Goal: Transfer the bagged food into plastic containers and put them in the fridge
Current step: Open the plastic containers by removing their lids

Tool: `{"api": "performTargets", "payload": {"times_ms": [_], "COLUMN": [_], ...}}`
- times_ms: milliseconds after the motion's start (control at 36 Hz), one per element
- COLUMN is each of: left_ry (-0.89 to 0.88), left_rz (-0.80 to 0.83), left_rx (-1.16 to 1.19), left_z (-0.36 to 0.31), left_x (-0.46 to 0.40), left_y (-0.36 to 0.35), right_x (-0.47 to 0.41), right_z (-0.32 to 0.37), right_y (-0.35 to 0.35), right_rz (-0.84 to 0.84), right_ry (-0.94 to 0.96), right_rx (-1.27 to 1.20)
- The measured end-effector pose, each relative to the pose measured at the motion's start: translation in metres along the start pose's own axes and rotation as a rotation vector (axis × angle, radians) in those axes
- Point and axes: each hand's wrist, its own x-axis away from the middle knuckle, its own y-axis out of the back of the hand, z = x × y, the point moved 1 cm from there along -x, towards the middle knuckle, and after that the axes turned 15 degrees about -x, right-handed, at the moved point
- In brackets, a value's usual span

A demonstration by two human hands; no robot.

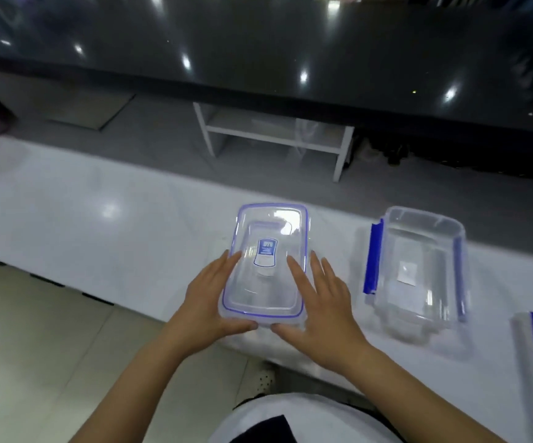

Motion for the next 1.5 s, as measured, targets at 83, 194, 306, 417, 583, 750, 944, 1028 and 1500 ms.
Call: {"api": "performTargets", "payload": {"times_ms": [83, 194, 306, 417, 583, 750, 944, 1028, 1500], "left_ry": [0.001, -0.010, -0.037, -0.056, -0.048, -0.021, -0.168, -0.214, -0.172], "left_rz": [0.071, 0.183, 0.178, 0.160, 0.162, 0.245, 0.118, 0.100, 0.104], "left_rx": [-0.068, -0.211, -0.274, -0.272, -0.276, -0.258, -0.086, -0.052, -0.331], "left_z": [0.026, 0.047, 0.058, 0.066, 0.065, 0.058, 0.009, -0.030, -0.216], "left_x": [-0.013, -0.025, -0.026, -0.024, -0.025, -0.028, -0.030, -0.038, -0.086], "left_y": [-0.011, -0.027, -0.038, -0.045, -0.046, -0.038, -0.025, -0.038, -0.132], "right_x": [-0.012, -0.015, -0.014, -0.014, -0.016, -0.011, 0.058, 0.097, 0.245], "right_z": [-0.005, -0.018, -0.025, -0.027, -0.020, -0.003, 0.013, 0.007, -0.141], "right_y": [-0.021, -0.041, -0.053, -0.053, -0.044, -0.030, 0.022, 0.052, 0.155], "right_rz": [0.010, 0.027, -0.001, -0.001, 0.042, 0.091, -0.190, -0.364, -0.587], "right_ry": [-0.098, -0.181, -0.195, -0.196, -0.241, -0.302, -0.311, -0.372, -0.889], "right_rx": [0.007, 0.054, 0.075, 0.056, 0.050, 0.032, -0.191, -0.248, 0.059]}}
